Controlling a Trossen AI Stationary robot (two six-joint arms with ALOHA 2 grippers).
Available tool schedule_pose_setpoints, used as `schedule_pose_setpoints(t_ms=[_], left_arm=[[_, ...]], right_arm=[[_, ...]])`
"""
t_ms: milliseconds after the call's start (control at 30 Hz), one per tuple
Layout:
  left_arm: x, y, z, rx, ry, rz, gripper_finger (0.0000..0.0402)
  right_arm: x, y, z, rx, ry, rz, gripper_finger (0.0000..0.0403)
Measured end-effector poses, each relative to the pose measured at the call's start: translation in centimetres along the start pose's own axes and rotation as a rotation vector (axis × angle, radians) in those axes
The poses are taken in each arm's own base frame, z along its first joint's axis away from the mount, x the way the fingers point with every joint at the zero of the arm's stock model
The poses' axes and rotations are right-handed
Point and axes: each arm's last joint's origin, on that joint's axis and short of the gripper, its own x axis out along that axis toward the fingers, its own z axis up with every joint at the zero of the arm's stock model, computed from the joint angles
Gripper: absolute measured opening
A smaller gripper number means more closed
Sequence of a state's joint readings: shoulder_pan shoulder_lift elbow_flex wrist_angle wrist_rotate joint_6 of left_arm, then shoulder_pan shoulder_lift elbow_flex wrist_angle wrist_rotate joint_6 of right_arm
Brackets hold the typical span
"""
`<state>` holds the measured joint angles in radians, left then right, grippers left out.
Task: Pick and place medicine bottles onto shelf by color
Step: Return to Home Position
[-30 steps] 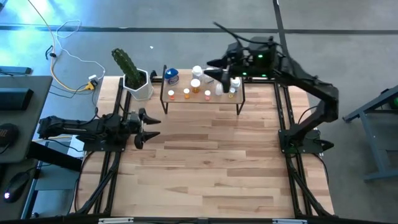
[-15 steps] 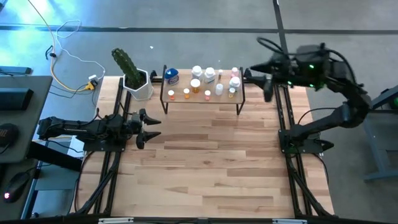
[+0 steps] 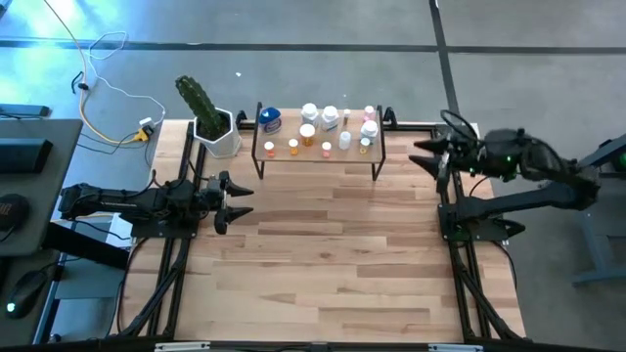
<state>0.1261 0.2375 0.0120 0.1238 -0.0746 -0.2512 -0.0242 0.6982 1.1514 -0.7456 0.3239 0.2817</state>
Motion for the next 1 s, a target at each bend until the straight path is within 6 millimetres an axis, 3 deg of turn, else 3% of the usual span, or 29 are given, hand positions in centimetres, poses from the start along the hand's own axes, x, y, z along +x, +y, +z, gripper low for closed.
schedule_pose_setpoints(t_ms=[267,500,1000], left_arm=[[0.0,0.0,0.0,0.0,0.0,0.0,0.0269],[0.0,0.0,0.0,0.0,-0.001,0.0,0.0269],[0.0,0.0,0.0,0.0,-0.001,-0.001,0.0269]], right_arm=[[0.2,-1.6,-7.4,0.061,-0.092,0.085,0.0202],[0.9,-2.3,-12.5,0.092,-0.129,0.221,0.0202],[3.0,-3.5,-19.5,0.174,-0.16,0.255,0.0202]])
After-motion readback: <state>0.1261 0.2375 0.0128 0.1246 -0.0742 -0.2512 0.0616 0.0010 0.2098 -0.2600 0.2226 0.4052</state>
